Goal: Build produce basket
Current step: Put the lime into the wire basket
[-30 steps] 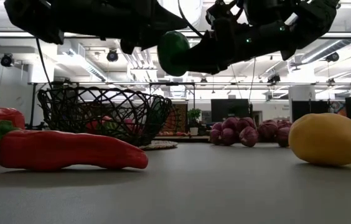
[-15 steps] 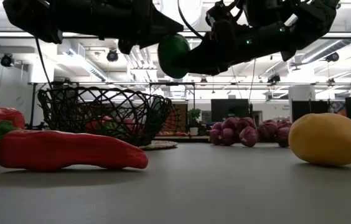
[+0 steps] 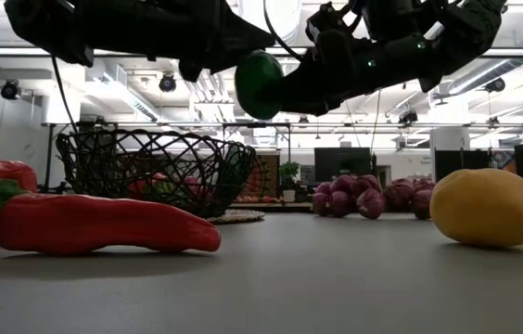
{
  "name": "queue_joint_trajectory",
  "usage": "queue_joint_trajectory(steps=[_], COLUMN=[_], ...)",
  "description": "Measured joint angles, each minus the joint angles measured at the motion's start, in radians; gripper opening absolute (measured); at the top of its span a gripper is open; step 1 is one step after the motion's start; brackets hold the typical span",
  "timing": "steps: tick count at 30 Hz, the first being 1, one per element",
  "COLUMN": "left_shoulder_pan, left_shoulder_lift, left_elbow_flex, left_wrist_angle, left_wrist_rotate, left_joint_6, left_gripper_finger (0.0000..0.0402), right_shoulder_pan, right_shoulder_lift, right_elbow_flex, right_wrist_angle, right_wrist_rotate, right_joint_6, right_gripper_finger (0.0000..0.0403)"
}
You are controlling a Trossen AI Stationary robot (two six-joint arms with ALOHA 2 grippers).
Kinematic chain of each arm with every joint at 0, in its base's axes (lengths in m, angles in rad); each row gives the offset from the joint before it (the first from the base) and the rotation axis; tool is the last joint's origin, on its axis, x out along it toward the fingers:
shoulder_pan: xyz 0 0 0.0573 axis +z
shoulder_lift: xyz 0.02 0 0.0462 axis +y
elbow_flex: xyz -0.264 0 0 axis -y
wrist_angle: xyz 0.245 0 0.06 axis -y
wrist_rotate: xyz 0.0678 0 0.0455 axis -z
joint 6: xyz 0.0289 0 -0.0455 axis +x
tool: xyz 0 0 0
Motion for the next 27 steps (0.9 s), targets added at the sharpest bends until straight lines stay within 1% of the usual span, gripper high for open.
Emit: queue_joint_trajectory(steps=[3,6,8,12,13,17,20,25,27], left_shoulder_pan=[0.000,0.002,0.003,0.013,0.017,0.029,0.031,0.032,0.032], left_shoulder_lift=[0.000,-0.001,-0.010,-0.044,-0.046,-0.042,-0.034,-0.033,-0.032], left_elbow_flex=[0.000,0.000,0.000,-0.002,-0.002,0.000,-0.001,-0.001,-0.002], left_wrist_angle=[-0.003,-0.006,-0.013,-0.115,-0.121,-0.121,-0.119,-0.110,-0.110], left_wrist_rotate=[0.004,0.002,-0.009,-0.071,-0.070,-0.031,-0.029,-0.025,-0.023], left_joint_6=[0.048,0.062,0.063,0.056,0.053,0.054,0.048,0.043,0.043], left_gripper_finger=[0.0227,0.0256,0.0271,0.0292,0.0296,0.0300,0.0298,0.0277,0.0264], right_shoulder_pan=[0.000,-0.001,-0.001,-0.002,-0.002,-0.002,-0.002,-0.002,-0.001], right_shoulder_lift=[0.000,0.000,0.000,-0.002,-0.004,-0.004,-0.004,-0.004,-0.004], right_elbow_flex=[0.000,0.001,0.003,0.009,0.010,0.010,0.009,0.008,0.008], right_wrist_angle=[0.001,0.002,0.009,0.019,0.018,0.038,0.038,0.038,0.034], right_wrist_rotate=[0.002,0.003,0.004,0.010,0.013,0.011,0.011,0.010,0.019], right_joint_6=[0.017,0.031,0.031,0.027,0.022,0.003,-0.008,-0.012,-0.013], right_gripper_finger=[0.0223,0.0223,0.0223,0.0223,0.0223,0.0223,0.0223,0.0224,0.0242])
